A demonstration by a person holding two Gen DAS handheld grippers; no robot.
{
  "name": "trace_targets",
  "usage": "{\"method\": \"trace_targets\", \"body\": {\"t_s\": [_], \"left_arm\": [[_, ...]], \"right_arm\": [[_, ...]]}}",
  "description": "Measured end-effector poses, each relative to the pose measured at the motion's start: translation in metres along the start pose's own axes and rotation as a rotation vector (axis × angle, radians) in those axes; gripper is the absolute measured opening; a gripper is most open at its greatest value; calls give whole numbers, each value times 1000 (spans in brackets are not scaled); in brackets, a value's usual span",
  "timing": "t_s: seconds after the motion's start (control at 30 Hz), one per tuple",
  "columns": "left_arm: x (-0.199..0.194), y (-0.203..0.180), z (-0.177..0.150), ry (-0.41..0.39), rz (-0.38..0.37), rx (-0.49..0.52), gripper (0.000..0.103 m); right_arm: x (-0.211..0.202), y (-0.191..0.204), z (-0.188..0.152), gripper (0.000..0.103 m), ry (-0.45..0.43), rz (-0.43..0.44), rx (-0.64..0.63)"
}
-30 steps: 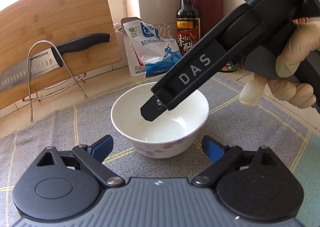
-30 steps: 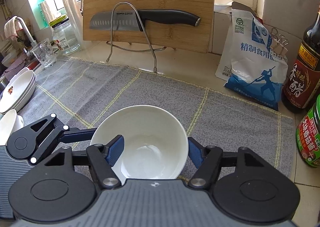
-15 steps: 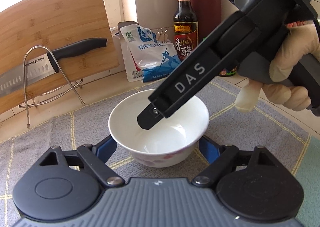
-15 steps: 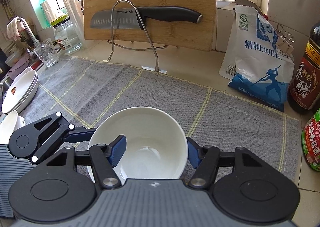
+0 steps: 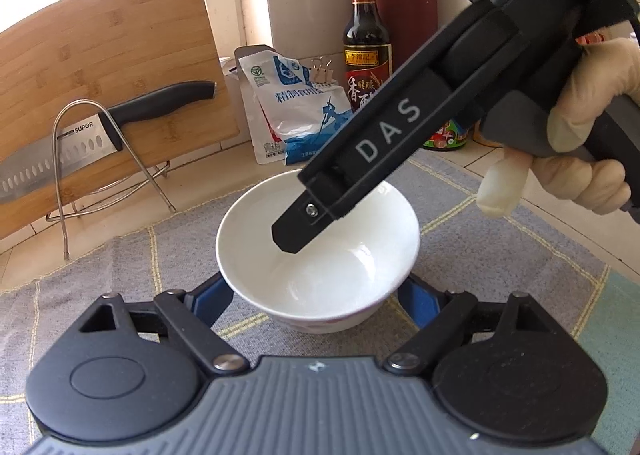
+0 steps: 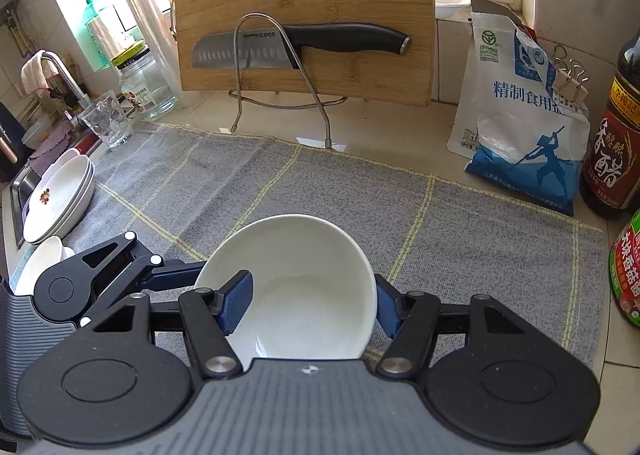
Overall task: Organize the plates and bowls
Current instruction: 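Carry the bowl with the right gripper and lower it into the bowl stack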
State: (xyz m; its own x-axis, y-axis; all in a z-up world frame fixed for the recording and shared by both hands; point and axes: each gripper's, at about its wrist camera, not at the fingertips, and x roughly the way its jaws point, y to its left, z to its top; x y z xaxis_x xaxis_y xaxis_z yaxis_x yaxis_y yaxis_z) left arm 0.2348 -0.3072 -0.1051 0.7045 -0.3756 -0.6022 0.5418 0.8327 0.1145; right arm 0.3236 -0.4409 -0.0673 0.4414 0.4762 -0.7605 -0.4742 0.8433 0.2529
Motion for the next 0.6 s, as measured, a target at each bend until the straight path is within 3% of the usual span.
{"method": "trace_targets", "body": {"t_s": [0.6], "left_arm": [[-80,7,-11,-7,2,28,89]], "right_arm": [[-39,65,0,69,-30,62,14]]}}
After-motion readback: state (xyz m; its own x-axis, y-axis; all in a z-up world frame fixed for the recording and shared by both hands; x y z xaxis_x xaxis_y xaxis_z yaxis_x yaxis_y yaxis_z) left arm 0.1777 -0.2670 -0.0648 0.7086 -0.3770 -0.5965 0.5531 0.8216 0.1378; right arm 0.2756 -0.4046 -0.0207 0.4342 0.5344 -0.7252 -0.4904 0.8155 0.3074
